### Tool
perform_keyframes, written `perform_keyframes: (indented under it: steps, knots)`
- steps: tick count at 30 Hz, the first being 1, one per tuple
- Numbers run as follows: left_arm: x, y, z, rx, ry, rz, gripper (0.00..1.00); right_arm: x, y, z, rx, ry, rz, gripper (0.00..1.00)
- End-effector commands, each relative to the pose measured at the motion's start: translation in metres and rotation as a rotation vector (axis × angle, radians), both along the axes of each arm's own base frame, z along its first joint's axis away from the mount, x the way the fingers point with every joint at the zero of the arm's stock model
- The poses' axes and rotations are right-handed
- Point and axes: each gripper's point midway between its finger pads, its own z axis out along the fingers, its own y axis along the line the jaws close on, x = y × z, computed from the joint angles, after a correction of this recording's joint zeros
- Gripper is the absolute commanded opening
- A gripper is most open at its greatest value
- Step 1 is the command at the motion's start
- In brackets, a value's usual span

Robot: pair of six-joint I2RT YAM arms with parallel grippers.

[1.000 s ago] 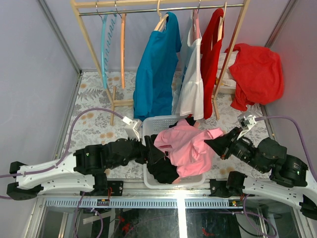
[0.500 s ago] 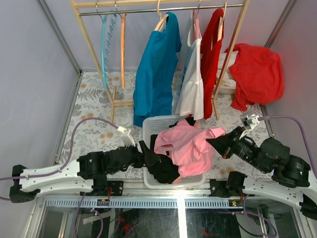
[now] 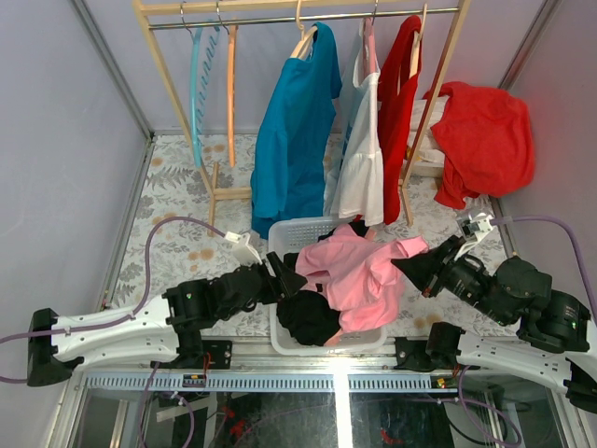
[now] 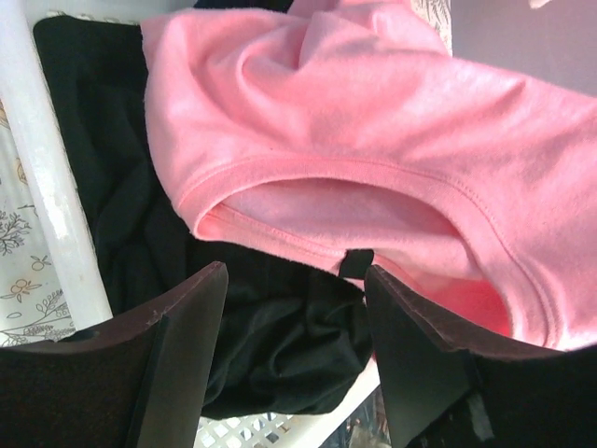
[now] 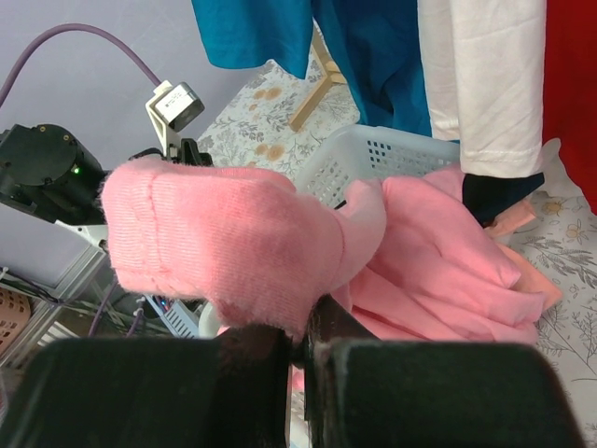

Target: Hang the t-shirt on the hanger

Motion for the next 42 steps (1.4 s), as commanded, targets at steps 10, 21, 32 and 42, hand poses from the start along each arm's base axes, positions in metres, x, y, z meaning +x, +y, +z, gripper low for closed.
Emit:
perform_keyframes:
  steps: [10,21,32,42]
  knots:
    - [0.019,-0.004,-0.015,-0.014,0.02,0.09,0.52,0.003,-0.007,0.015,0.046,-0.035,-0.03,0.0]
    - [0.033,0.003,-0.028,0.131,-0.002,0.15,0.45,0.002,-0.016,0.013,0.049,-0.035,-0.041,0.0]
    - [0.043,-0.003,-0.035,0.227,-0.022,0.152,0.39,0.0,-0.019,0.014,0.054,-0.04,-0.041,0.0]
    - [0.037,0.005,-0.057,0.271,0.008,0.144,0.37,0.001,-0.021,0.007,0.049,-0.037,-0.047,0.0]
